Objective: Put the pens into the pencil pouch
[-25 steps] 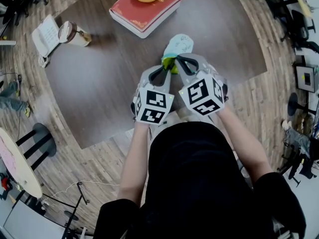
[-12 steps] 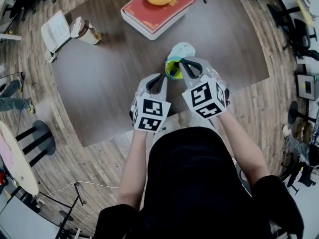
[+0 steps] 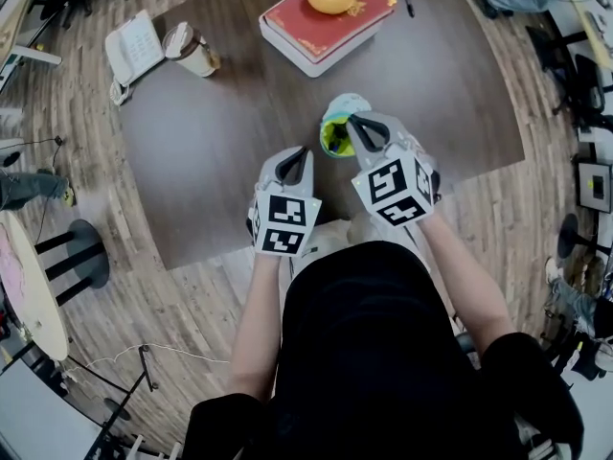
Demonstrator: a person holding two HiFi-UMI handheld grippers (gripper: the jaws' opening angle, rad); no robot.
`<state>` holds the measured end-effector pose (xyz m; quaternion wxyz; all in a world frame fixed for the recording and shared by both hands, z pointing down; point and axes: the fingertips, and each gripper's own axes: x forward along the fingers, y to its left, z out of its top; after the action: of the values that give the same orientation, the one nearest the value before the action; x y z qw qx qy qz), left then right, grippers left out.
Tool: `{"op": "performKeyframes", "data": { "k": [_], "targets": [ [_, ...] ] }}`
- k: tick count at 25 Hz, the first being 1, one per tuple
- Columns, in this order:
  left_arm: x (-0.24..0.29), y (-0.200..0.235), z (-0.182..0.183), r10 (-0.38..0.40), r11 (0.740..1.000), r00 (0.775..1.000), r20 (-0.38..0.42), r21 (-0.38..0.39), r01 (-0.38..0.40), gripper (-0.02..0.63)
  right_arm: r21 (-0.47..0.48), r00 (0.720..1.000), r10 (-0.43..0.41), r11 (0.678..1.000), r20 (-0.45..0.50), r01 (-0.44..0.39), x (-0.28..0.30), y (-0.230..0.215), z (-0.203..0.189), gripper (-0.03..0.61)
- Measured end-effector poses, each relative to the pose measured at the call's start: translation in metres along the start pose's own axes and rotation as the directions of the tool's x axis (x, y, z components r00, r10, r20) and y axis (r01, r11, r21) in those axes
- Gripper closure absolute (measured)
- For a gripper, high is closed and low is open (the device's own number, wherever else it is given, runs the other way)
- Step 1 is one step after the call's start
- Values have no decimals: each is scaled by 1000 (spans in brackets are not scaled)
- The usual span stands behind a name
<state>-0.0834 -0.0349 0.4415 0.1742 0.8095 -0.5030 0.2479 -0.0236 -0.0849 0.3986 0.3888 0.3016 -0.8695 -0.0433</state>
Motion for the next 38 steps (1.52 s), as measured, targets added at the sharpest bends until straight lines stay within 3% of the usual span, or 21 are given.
{"op": "performKeyframes", "data": {
  "k": [19, 38],
  "targets": [
    [-56, 37, 11, 124, 992, 989, 86, -20, -123, 617, -53, 994, 35, 998, 105, -30, -11, 29, 40, 560],
    [-95, 57, 74, 196, 981, 940, 278, -50, -190, 617, -50, 976, -20, 998, 217, 31, -47, 13, 83, 561]
  ]
}}
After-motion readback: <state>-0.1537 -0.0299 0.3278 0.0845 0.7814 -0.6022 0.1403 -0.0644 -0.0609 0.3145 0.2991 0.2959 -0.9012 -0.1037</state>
